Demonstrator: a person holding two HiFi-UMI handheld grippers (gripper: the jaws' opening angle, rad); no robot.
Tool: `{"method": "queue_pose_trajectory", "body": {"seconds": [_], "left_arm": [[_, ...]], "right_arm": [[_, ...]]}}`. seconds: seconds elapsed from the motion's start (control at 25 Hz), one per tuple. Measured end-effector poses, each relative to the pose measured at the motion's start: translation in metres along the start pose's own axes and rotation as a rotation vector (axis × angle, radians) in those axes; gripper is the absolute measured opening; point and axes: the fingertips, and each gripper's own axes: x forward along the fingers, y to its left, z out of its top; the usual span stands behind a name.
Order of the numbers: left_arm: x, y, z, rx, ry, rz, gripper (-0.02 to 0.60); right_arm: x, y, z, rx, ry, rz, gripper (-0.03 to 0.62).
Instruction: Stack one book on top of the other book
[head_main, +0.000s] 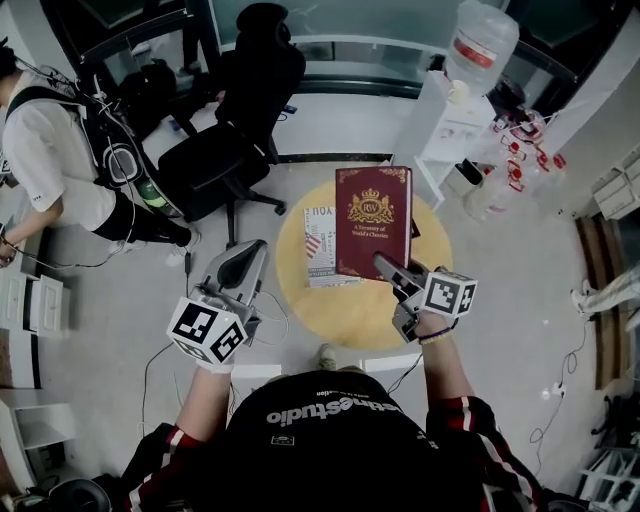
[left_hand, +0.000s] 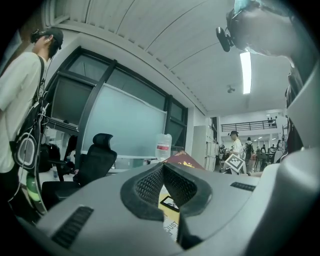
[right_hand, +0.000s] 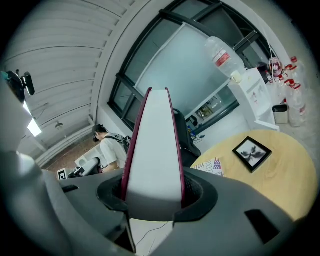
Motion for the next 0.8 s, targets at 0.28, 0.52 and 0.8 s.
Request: {"method": "queue_pose_trajectory", "body": {"seconds": [0.28, 0.52, 0.8], "left_arm": [[0.012, 0.010, -0.005, -0.009, 0.001, 0.056, 0.017], [0.020, 0.013, -0.014, -0.011, 0.014, 0.079, 0.017], [0.030, 0.013, -0.016, -0.006, 0.019, 0.096, 0.017]], "right_arm": [[0.030, -0.033, -0.017, 0.080, 0.092, 0.030, 0.225], [0.053, -0.058, -0.031, 0.128, 0.143, 0.042, 0.225], [0.070, -0.087, -0.059, 0.187, 0.211, 0.046, 0.225]]}}
